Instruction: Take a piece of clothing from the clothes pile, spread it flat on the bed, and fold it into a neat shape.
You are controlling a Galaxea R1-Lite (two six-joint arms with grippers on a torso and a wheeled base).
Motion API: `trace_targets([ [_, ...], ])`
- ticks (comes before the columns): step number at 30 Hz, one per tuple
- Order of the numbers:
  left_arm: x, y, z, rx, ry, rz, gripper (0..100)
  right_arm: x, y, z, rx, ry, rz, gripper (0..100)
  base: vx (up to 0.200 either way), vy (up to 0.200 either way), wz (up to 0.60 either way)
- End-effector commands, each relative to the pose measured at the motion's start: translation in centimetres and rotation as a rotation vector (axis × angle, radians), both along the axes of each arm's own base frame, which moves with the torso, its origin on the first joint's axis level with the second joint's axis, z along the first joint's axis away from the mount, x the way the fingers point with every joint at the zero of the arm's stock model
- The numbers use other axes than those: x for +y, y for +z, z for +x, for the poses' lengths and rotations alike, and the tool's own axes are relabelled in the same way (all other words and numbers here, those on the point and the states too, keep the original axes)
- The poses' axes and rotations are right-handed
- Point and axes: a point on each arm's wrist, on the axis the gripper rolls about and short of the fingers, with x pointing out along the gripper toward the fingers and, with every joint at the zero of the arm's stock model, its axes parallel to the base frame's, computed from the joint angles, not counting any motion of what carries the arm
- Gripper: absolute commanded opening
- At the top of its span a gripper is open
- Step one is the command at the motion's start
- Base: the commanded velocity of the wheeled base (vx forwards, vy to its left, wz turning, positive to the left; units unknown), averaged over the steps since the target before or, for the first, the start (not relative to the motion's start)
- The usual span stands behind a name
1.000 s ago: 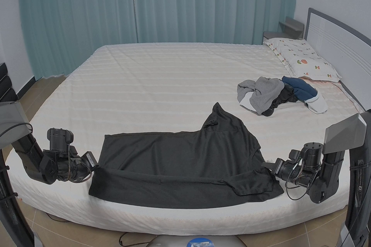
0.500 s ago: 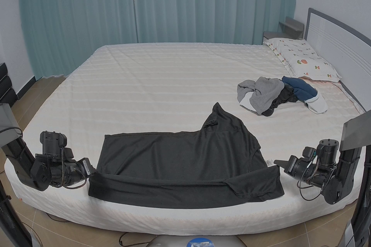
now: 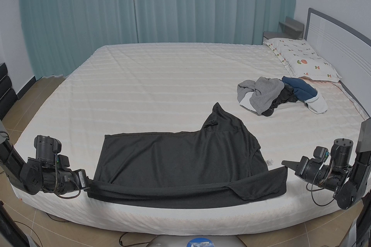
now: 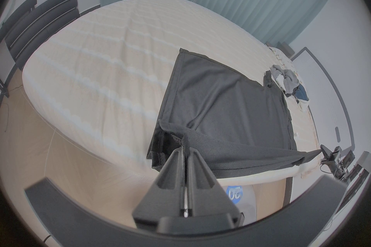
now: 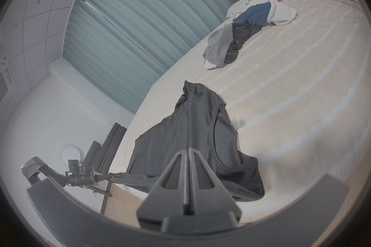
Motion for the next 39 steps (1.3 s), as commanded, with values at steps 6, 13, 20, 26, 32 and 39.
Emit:
trace_targets([
  [6,0.0,1.4,-0.4,-0.015,0.003,0.029,0,0.0,1.3,-1.3,-0.034,0.010,0.005,0,0.000,0.000,0.00],
  [13,0.1,1.5,-0.4,0.024,0.023,0.057,0,0.0,1.1,-1.6,-0.023,0.026,0.001,0,0.000,0.000,0.00],
  [20,0.0,1.7,-0.5,0.068,0.019,0.059,0,-0.2,1.1,-1.9,-0.018,0.036,0.007,0,0.000,0.000,0.00],
  [26,0.0,1.6,-0.1,0.074,0.020,0.058,0,-0.1,0.6,-1.7,0.002,0.051,0.009,0,0.000,0.000,0.00],
  [32,0.0,1.1,1.0,0.084,0.038,0.044,0,0.0,-0.1,0.1,-0.007,0.051,0.009,0,0.000,0.000,0.00],
  [39,-0.3,0.3,2.8,0.105,0.104,-0.012,0,0.2,-1.8,2.2,0.009,0.042,0.005,0,0.000,0.000,0.00],
])
